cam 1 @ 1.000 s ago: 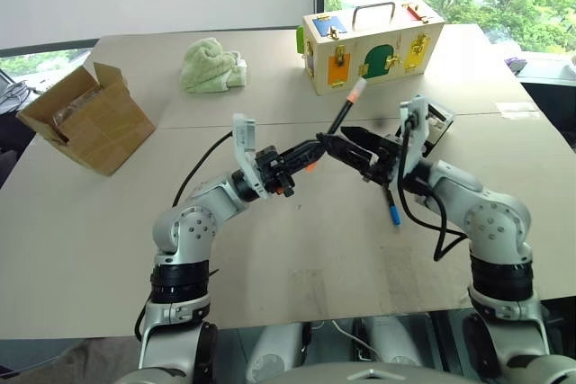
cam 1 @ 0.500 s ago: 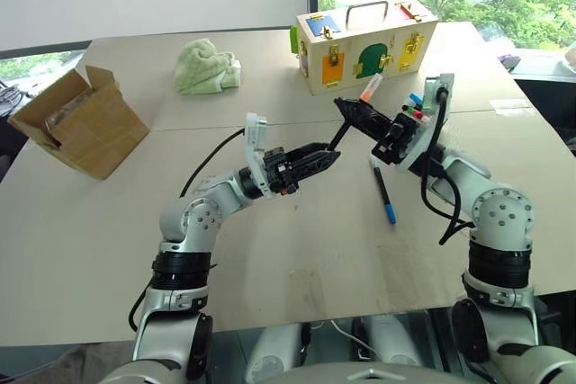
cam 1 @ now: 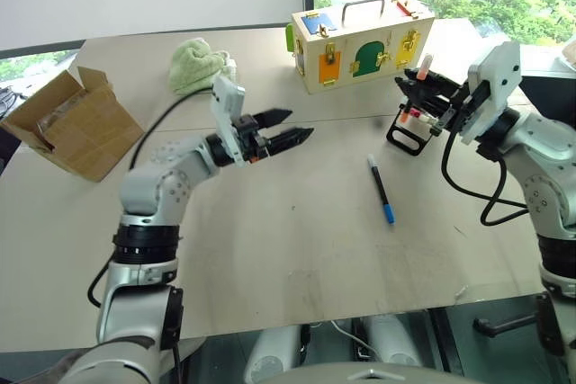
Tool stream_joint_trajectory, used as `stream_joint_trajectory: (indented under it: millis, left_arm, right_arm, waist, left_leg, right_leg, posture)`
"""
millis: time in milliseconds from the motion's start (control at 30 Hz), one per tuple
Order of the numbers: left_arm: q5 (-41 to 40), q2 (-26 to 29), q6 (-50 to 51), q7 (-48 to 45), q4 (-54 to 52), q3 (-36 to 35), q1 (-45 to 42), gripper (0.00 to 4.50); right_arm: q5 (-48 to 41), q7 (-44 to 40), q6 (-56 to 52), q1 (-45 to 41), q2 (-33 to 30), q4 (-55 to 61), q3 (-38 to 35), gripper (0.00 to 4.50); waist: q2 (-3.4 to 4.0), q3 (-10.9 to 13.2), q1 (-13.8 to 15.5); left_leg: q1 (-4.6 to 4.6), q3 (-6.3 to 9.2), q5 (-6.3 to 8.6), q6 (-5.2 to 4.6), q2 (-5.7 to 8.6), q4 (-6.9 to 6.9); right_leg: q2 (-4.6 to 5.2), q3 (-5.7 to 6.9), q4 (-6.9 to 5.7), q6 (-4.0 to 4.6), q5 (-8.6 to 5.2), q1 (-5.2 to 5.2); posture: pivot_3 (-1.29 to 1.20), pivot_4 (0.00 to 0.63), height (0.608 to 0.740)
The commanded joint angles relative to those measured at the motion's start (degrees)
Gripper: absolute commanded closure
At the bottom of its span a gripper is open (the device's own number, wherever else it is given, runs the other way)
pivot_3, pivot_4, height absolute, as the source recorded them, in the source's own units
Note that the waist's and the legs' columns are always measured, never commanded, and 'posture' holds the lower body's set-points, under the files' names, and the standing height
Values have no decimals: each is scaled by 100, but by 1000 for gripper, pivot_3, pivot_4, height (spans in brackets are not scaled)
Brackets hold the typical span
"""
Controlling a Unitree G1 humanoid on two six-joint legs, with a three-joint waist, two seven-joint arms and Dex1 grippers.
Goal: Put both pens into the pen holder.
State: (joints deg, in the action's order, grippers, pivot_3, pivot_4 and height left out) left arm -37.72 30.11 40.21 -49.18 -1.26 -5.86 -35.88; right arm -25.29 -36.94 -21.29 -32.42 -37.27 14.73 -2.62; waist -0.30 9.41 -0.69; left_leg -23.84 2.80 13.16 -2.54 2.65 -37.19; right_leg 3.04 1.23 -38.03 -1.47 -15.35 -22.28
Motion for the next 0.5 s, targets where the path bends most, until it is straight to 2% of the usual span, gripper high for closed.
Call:
stream_joint_trajectory:
  millis: [33,200,333,500]
  left_arm:
    - [-202,279,298,53,-703,-115,-193,246]
    - [-511,523,1071,531,-1662,-153,-88,246]
    - [-590,631,1356,896,-2100,-235,-75,246]
    - [-436,715,1579,1274,-2449,51,-58,246]
  right_arm:
    - [855,-106,862,-199,-270,-166,92,4423]
    - [1639,14,1751,-433,-340,-768,136,4423]
    - [1693,-130,2007,-443,-219,-1165,146,4423]
    - [1772,-121,2420,-565,58,-1745,146,4423]
  waist:
    - [-1,0,-7]
    - [-6,10,1]
    - [-8,20,10]
    - [-9,23,10]
  left_leg:
    - [0,-2,0,0,0,0]
    - [1,-6,-1,1,0,-1]
    - [2,-6,-1,3,-4,0]
    - [2,-9,-1,3,-3,-2]
  right_leg:
    - [1,-3,1,0,0,0]
    - [4,-9,0,0,0,0]
    - [2,-10,1,0,0,-1]
    - [3,-11,0,0,1,1]
  posture:
    - [0,150,740]
    - [0,150,740]
    - [0,150,740]
    - [0,150,740]
